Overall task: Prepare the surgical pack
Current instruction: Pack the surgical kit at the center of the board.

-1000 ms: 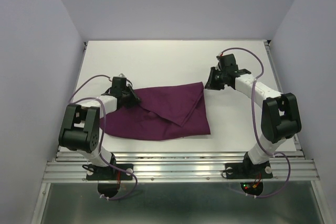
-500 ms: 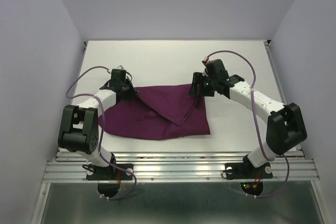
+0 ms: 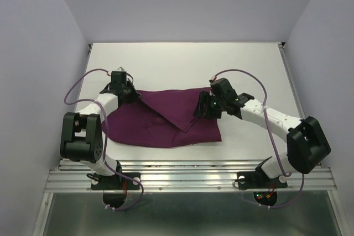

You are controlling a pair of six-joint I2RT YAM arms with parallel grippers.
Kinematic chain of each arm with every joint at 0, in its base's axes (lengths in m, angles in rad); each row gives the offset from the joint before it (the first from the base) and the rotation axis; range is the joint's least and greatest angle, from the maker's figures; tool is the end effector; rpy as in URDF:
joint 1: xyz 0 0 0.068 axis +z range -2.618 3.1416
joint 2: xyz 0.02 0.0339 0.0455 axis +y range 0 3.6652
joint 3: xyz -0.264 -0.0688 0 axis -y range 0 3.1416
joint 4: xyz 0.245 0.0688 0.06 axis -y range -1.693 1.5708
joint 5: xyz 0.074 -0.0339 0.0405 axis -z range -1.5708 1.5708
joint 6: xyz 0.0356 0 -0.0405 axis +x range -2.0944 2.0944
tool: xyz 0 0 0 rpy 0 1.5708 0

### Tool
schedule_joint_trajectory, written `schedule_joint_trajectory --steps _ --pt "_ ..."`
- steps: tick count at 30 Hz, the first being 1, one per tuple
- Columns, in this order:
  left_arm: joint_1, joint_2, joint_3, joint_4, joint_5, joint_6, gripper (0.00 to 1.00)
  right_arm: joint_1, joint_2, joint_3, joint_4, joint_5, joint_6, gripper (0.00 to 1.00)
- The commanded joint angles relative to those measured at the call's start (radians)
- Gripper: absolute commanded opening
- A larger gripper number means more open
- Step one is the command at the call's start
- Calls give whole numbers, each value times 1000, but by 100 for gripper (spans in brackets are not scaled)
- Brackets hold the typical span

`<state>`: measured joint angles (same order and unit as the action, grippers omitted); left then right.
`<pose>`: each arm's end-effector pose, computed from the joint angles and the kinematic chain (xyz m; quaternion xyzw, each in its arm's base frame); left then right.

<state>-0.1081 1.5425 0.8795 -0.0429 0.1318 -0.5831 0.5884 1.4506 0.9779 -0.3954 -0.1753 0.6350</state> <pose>0.3233 -0.0398 0.2030 -0.1863 0.8870 -0.1979 0.3732 0.2497 0.1740 0.2342 -0.0083 0.9358 0.2642 0.2335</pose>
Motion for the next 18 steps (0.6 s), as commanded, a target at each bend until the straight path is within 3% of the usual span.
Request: schedule_joint_trajectory --steps 1,10,18 --pt "12 -50 33 6 6 26 0 24 -3 -62 127 -62 100 68" --pt "12 -62 23 8 23 40 0 51 36 -137 270 -87 216 69" --pt "12 -78 4 12 31 46 0 51 79 -124 323 -81 239 56"
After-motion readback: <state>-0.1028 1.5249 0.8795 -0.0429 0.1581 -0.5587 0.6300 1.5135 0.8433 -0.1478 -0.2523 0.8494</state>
